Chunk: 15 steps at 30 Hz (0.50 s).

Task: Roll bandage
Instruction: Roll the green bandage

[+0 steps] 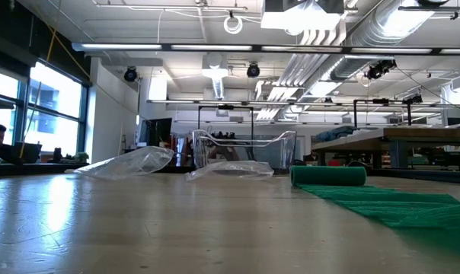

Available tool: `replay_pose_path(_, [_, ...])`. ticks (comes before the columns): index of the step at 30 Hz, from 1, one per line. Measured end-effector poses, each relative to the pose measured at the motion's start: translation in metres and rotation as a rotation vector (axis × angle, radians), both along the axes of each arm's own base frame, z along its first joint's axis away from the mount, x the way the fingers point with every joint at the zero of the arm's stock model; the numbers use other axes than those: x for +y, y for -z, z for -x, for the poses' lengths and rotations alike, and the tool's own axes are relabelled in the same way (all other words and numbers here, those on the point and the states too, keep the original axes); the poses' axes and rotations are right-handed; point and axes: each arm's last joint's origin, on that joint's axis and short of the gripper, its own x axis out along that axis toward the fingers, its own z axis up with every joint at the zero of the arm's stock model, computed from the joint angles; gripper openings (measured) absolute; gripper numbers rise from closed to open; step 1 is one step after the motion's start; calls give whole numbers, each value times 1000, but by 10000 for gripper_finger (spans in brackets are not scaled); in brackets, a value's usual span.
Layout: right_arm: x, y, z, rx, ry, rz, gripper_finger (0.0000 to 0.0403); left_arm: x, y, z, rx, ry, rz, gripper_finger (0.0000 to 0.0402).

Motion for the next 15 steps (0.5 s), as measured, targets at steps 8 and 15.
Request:
replay_pose_path(8, [3,-2,3,-27,-3,11,1,3,16,-13,91,-24,77,1])
replay_pose_path(15, [8,-4,7,-44,3,27,0,-2,26,-13,109,-17,65,1])
